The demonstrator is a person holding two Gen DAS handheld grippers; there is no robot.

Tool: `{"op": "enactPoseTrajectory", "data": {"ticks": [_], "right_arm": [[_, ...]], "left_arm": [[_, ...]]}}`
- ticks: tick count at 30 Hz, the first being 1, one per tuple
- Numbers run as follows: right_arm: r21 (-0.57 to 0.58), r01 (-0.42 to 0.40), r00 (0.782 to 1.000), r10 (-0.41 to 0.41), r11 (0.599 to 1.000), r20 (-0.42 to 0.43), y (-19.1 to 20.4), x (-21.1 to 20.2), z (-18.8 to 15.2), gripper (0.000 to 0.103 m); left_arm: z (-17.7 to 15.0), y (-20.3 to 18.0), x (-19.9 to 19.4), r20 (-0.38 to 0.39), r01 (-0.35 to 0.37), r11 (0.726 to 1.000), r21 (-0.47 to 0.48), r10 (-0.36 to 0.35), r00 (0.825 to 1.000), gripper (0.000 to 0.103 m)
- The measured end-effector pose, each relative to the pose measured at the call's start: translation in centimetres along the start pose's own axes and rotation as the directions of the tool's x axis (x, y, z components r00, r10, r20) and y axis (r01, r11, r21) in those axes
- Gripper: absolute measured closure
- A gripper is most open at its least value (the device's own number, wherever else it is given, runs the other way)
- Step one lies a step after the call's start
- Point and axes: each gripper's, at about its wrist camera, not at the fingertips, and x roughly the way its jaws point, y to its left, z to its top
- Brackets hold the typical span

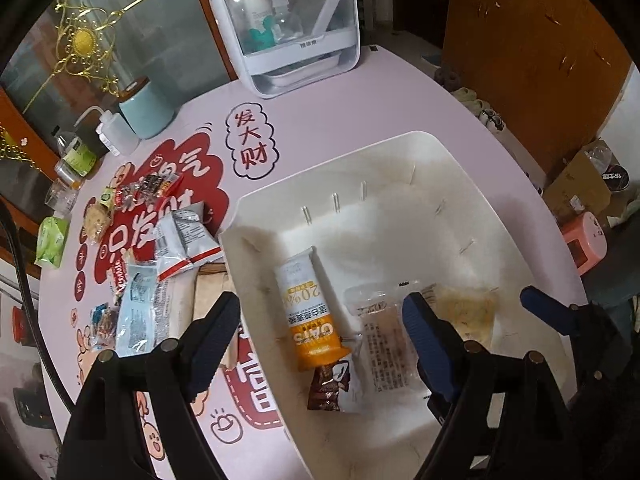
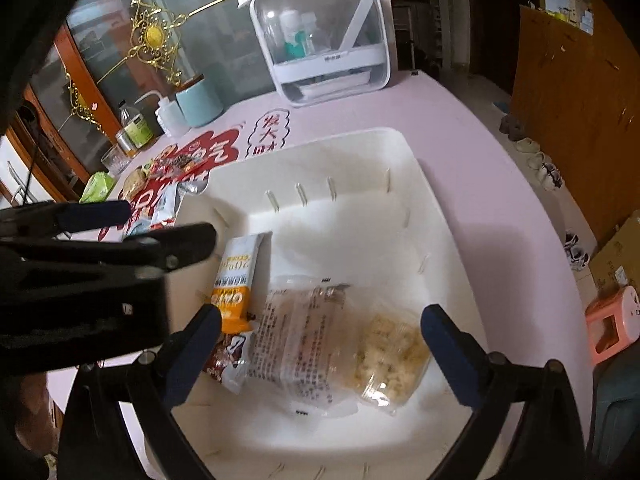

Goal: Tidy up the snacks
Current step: 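Withdraw both tools from the basket back toward the snack pile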

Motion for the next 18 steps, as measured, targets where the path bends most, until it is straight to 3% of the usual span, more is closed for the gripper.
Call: {"op": "enactPoseTrajectory", "data": {"ticks": [10, 18], "right_arm": [[-0.048, -0.008, 0.999, 0.006, 0.999, -0.047, 2.0, -0.2, -1.8, 0.002], [0.005, 0.0, 0.999, 0.0, 1.0, -0.052, 2.4, -1.0, -2.4, 0.002]], "left_arm": [[-3.5, 2.2, -2.2, 0.0, -0.037, 0.999, -0.009, 0.037, 0.999, 0.021], [-6.3, 4.6, -3.5, -0.01, -0.039, 0.998, -0.052, 0.038, 0.999, 0.021]]}}
